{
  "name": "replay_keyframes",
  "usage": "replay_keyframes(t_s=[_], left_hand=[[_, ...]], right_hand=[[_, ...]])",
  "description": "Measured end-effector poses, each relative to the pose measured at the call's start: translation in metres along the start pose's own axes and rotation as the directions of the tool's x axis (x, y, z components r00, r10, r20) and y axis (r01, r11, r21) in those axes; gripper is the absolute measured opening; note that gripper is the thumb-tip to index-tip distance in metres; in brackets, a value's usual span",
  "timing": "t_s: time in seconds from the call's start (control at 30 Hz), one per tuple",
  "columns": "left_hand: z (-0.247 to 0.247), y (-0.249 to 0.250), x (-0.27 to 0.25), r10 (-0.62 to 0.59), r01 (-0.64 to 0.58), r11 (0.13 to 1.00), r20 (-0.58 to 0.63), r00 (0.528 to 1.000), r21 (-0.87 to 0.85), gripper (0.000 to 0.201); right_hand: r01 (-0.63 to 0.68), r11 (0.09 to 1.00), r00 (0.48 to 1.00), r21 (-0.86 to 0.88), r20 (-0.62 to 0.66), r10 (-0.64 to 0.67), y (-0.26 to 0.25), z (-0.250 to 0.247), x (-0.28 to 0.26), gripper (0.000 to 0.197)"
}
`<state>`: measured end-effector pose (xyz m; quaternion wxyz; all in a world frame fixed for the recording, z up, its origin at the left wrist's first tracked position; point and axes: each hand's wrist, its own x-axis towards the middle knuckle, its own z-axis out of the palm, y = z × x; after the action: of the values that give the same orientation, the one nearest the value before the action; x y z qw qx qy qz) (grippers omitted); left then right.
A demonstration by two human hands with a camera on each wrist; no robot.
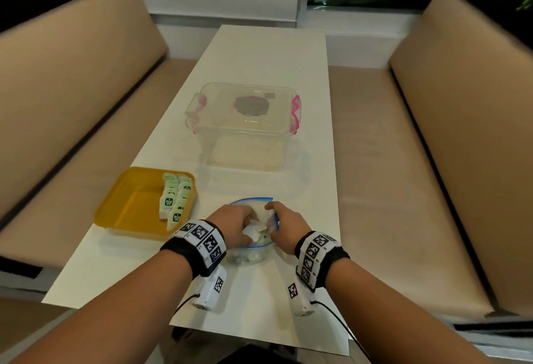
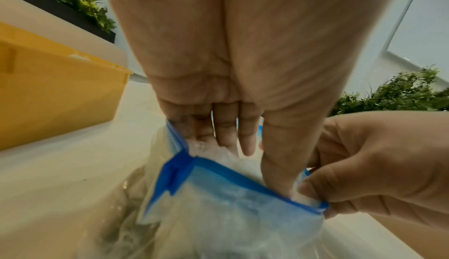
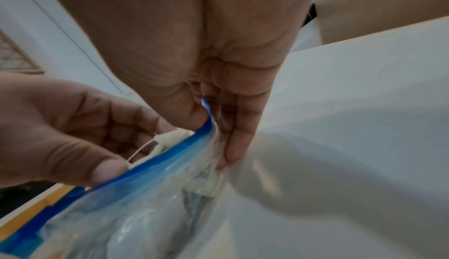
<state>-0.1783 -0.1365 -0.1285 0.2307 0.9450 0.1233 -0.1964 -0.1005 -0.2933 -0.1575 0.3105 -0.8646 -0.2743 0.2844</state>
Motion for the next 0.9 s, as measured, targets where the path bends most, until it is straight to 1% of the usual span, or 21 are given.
replay_keyframes(t_s=[0.03,0.1,0.13,0.2,0.23,0.27,0.33,0.37,0.4,0.43,0.47,0.5,0.57,0.6,0.67,0.73,0.8,0.83,0.87,0.9], left_hand=[[0.001,0.0,-0.001,-0.013,0.012,0.999,-0.034,0.999,-0.033,0.043],[0.001,-0.001,-0.001,-0.048,0.031,0.991,-0.133,0.99,-0.128,0.029],[0.001,-0.002,-0.001,-0.066,0.033,0.983,-0.181,0.981,-0.178,0.022],[-0.002,-0.001,-0.001,-0.086,0.022,0.968,-0.25,0.965,-0.25,0.013],[-0.004,0.001,-0.002,-0.09,0.011,0.96,-0.273,0.958,-0.279,0.009],[-0.007,0.004,-0.002,-0.092,-0.005,0.949,-0.292,0.952,-0.316,0.008],[-0.012,0.009,0.0,-0.083,-0.053,0.916,-0.317,0.945,-0.397,0.009],[-0.014,0.01,0.001,-0.079,-0.073,0.897,-0.321,0.944,-0.435,0.009],[-0.015,0.012,0.002,-0.078,-0.091,0.873,-0.322,0.943,-0.479,0.009],[-0.016,0.013,0.002,-0.084,-0.103,0.847,-0.323,0.943,-0.522,0.009],[-0.015,0.013,0.003,-0.095,-0.11,0.824,-0.326,0.941,-0.556,0.009],[-0.015,0.013,0.003,-0.103,-0.114,0.809,-0.331,0.938,-0.577,0.009],[-0.011,0.013,0.003,-0.109,-0.129,0.794,-0.348,0.931,-0.594,0.012],[-0.01,0.012,0.004,-0.108,-0.134,0.797,-0.357,0.928,-0.589,0.014],[-0.01,0.012,0.004,-0.095,-0.147,0.799,-0.363,0.927,-0.584,0.016],[-0.011,0.016,0.003,-0.106,-0.153,0.755,-0.348,0.931,-0.638,0.015],[-0.012,0.019,0.001,-0.145,-0.113,0.726,-0.312,0.939,-0.678,0.009],[-0.012,0.019,0.0,-0.161,-0.078,0.735,-0.286,0.945,-0.673,0.008],[-0.012,0.016,0.0,-0.165,-0.032,0.782,-0.256,0.952,-0.622,0.009],[-0.012,0.012,0.0,-0.139,0.017,0.876,-0.219,0.966,-0.482,0.011]], right_hand=[[0.012,1.0,1.0,-0.02,0.018,-0.012,0.001,-0.001,0.001,0.052],[0.04,0.992,0.998,-0.123,0.053,-0.033,0.002,-0.005,0.003,0.058],[0.05,0.984,0.998,-0.173,0.049,-0.042,0.002,-0.007,0.004,0.06],[0.08,0.973,0.997,-0.216,-0.006,-0.083,0.003,-0.009,0.003,0.06],[0.122,0.966,0.989,-0.23,-0.052,-0.137,0.004,-0.01,0.002,0.058],[0.178,0.949,0.973,-0.259,-0.1,-0.21,0.002,-0.011,0.0,0.055],[0.287,0.898,0.915,-0.333,-0.183,-0.36,-0.002,-0.012,-0.002,0.047],[0.326,0.879,0.887,-0.347,-0.211,-0.412,-0.005,-0.013,-0.003,0.042],[0.353,0.874,0.871,-0.333,-0.224,-0.437,-0.009,-0.014,-0.003,0.038],[0.374,0.883,0.869,-0.284,-0.223,-0.441,-0.011,-0.014,-0.004,0.036],[0.384,0.899,0.881,-0.209,-0.207,-0.425,-0.012,-0.015,-0.005,0.036],[0.379,0.917,0.9,-0.122,-0.182,-0.396,-0.014,-0.014,-0.006,0.041],[0.341,0.939,0.933,0.046,-0.142,-0.332,-0.015,-0.014,-0.01,0.057],[0.32,0.942,0.943,0.101,-0.132,-0.306,-0.015,-0.012,-0.011,0.063],[0.29,0.949,0.954,0.124,-0.121,-0.276,-0.014,-0.009,-0.01,0.063],[0.258,0.96,0.965,0.107,-0.083,-0.25,-0.013,-0.007,-0.008,0.058],[0.209,0.974,0.978,0.091,-0.035,-0.206,-0.011,-0.006,-0.006,0.051],[0.182,0.98,0.983,0.081,-0.013,-0.181,-0.01,-0.006,-0.006,0.048],[0.158,0.986,0.987,0.061,0.006,-0.158,-0.007,-0.005,-0.006,0.047],[0.14,0.99,0.99,0.034,0.02,-0.141,-0.005,-0.005,-0.005,0.046]])
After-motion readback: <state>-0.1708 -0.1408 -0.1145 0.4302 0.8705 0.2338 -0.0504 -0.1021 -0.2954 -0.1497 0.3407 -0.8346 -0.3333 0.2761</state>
